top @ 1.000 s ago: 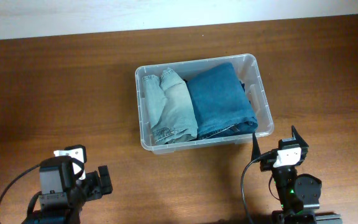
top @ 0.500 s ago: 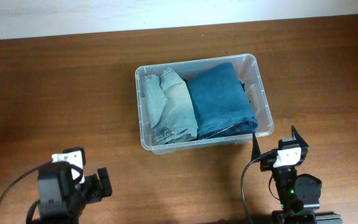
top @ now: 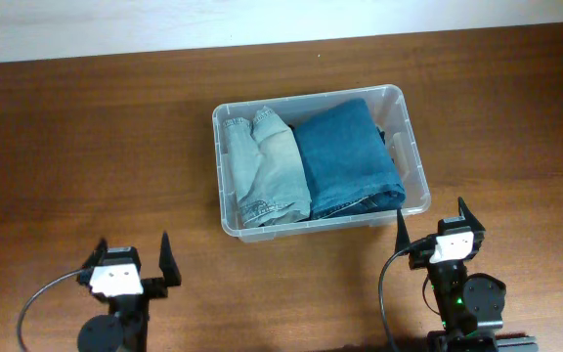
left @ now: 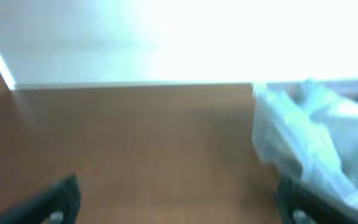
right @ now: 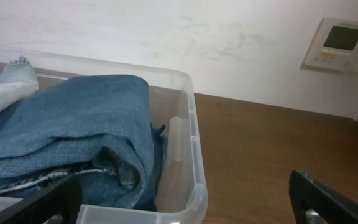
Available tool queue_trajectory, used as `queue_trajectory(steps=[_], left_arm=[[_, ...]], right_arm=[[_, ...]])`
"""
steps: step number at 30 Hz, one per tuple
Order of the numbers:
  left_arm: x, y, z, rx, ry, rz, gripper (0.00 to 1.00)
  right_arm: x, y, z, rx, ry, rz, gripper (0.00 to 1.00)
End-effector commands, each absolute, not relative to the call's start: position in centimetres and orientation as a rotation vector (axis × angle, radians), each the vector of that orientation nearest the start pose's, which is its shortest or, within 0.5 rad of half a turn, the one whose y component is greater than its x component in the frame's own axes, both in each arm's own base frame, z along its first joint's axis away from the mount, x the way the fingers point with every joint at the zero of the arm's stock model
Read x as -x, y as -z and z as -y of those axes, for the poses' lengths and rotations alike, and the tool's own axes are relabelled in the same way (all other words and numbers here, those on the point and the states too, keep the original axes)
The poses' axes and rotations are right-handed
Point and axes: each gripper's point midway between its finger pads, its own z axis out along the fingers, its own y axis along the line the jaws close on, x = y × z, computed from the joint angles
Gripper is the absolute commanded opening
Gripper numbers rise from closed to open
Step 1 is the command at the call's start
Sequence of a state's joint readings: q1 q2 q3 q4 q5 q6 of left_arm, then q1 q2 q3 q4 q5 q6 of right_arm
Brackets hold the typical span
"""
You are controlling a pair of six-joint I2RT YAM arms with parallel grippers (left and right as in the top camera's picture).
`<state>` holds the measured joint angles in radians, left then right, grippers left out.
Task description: Pack container
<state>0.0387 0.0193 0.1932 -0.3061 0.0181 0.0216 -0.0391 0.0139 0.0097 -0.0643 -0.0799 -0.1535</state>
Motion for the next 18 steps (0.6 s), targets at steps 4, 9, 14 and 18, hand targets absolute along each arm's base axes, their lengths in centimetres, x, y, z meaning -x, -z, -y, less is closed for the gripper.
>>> queue_trajectory(steps=[4, 9, 14, 18], left_arm=[[-24.5, -16.7, 0.8, -0.169, -0.072, -1.609, 0.99], [-24.5, -15.7, 0.8, -0.171, -0.068, -1.648, 0.99], [-24.5, -15.7, 0.8, -0.171, -0.068, -1.648, 0.99], [-24.5, -15.7, 0.8, -0.171, -0.068, -1.648, 0.99]], right_arm=[[-24.6, -15.8, -0.8, 0.167, 0.063, -1.631, 0.98], [-24.6, -15.8, -0.8, 0.167, 0.063, -1.631, 0.99], [-24.6, -15.8, -0.8, 0.167, 0.063, -1.631, 0.98], [-24.6, -15.8, -0.8, 0.167, 0.063, -1.631, 0.99]])
